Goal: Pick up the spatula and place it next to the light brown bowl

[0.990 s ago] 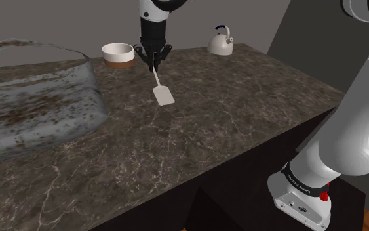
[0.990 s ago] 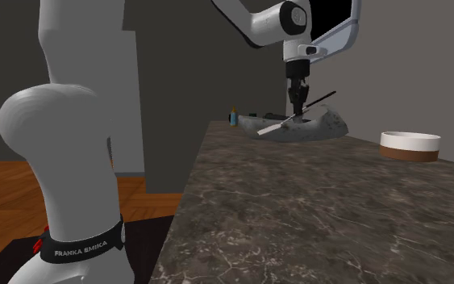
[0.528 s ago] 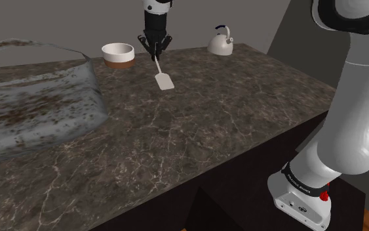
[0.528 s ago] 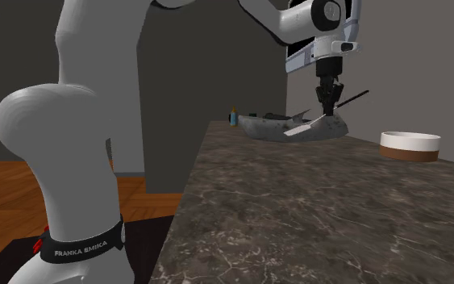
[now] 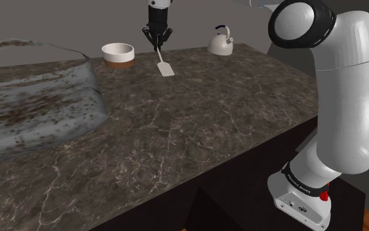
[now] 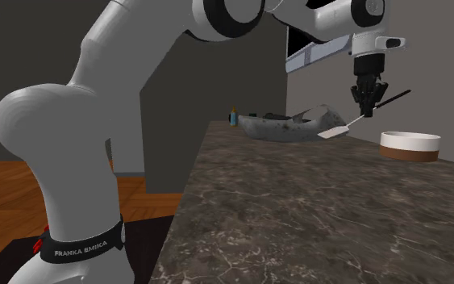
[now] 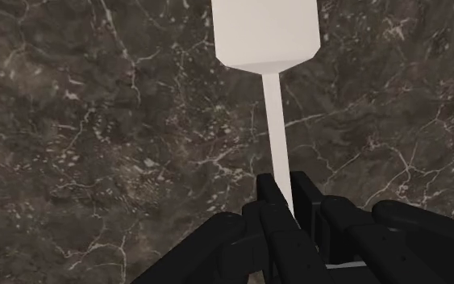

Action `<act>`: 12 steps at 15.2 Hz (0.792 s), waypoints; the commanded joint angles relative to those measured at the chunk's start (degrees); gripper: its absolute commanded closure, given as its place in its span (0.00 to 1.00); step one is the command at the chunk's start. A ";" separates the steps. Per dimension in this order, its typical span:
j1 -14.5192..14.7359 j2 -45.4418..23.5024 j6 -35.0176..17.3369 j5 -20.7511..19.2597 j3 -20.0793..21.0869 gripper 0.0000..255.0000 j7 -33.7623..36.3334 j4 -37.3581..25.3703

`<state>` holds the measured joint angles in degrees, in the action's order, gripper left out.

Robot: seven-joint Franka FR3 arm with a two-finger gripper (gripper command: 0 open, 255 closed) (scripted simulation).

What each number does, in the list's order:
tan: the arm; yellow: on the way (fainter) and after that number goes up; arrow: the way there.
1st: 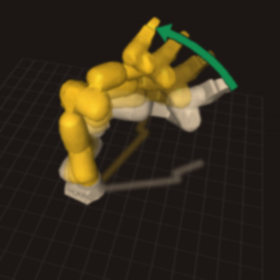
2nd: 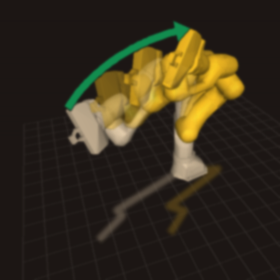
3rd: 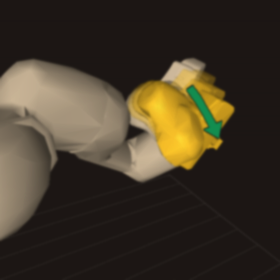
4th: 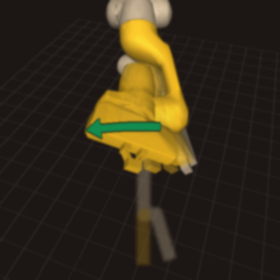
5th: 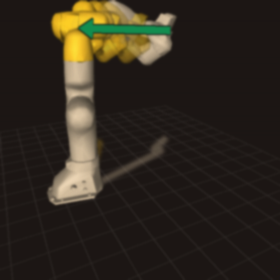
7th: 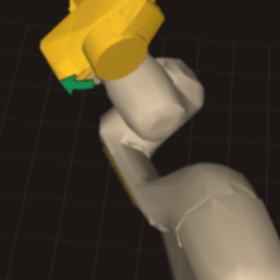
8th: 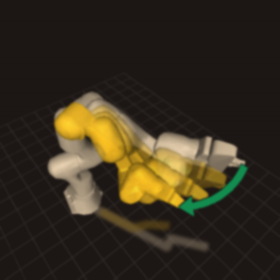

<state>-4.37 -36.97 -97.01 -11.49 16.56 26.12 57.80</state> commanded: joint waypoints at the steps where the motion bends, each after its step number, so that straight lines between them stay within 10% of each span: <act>1: 1.44 -9.63 6.67 -1.14 -1.17 1.00 -2.65 -16.58; 12: -0.87 -5.62 -4.82 -0.76 -0.85 1.00 -1.46 -0.81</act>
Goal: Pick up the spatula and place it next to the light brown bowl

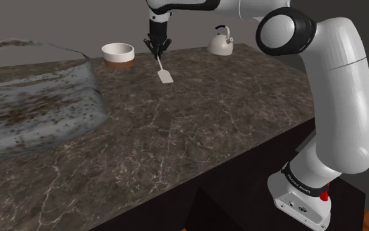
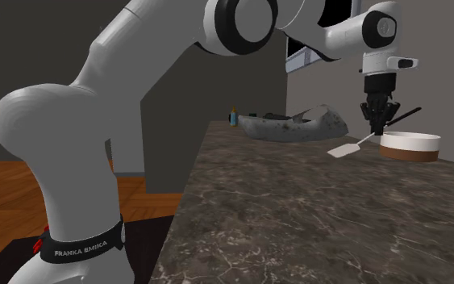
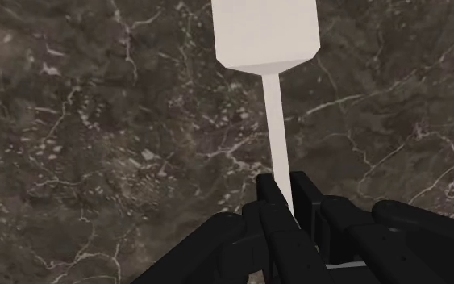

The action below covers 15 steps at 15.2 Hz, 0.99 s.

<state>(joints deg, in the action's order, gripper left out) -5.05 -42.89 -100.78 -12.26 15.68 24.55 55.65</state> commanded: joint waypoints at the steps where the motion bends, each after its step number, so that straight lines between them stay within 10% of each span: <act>1: -0.30 0.38 -1.88 0.00 0.02 1.00 0.18 2.26; 15: -1.17 -0.72 -11.86 -0.62 -0.32 1.00 1.17 11.31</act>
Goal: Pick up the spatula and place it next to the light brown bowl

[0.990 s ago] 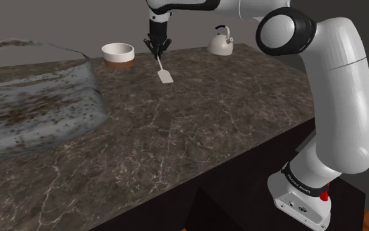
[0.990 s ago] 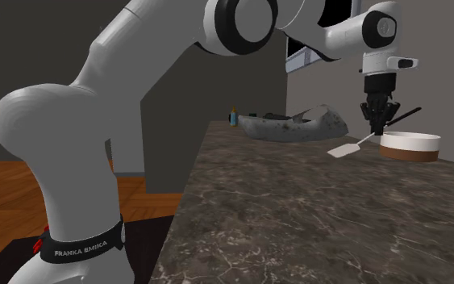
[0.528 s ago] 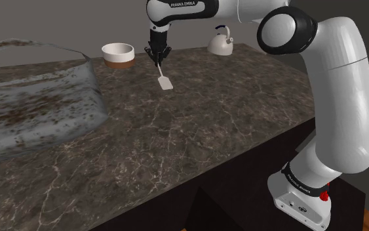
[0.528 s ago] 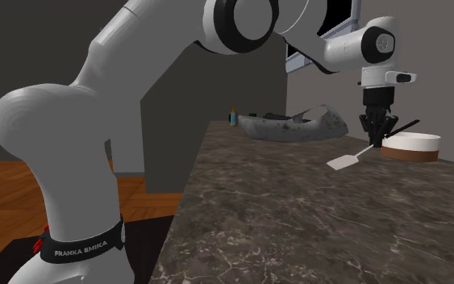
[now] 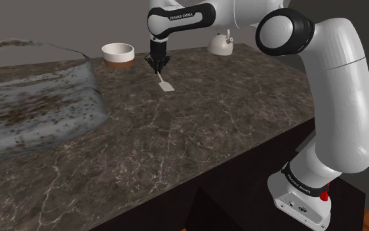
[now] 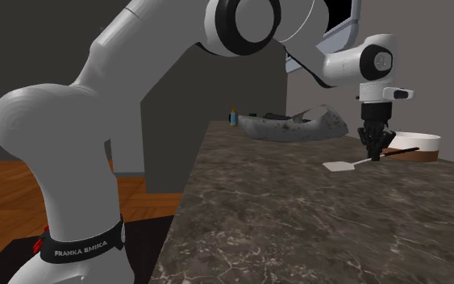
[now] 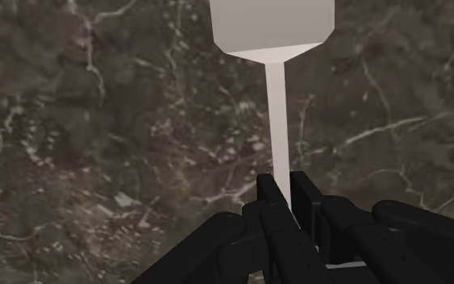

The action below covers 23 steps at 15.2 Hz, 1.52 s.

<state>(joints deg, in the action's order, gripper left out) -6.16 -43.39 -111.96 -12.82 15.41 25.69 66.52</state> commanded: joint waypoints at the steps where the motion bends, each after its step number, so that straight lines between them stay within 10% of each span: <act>1: -0.08 -0.41 -1.30 -0.13 -0.09 1.00 0.09 0.88; 9: -0.08 -0.41 -1.29 -0.12 -0.09 1.00 0.09 0.87; 10: -0.08 -0.41 -1.29 -0.12 -0.09 0.00 0.09 0.87; 23: 0.13 1.80 4.42 0.47 0.32 0.00 -0.38 -2.72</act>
<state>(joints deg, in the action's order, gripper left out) -6.03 -41.59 -107.68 -12.36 15.73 25.34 63.93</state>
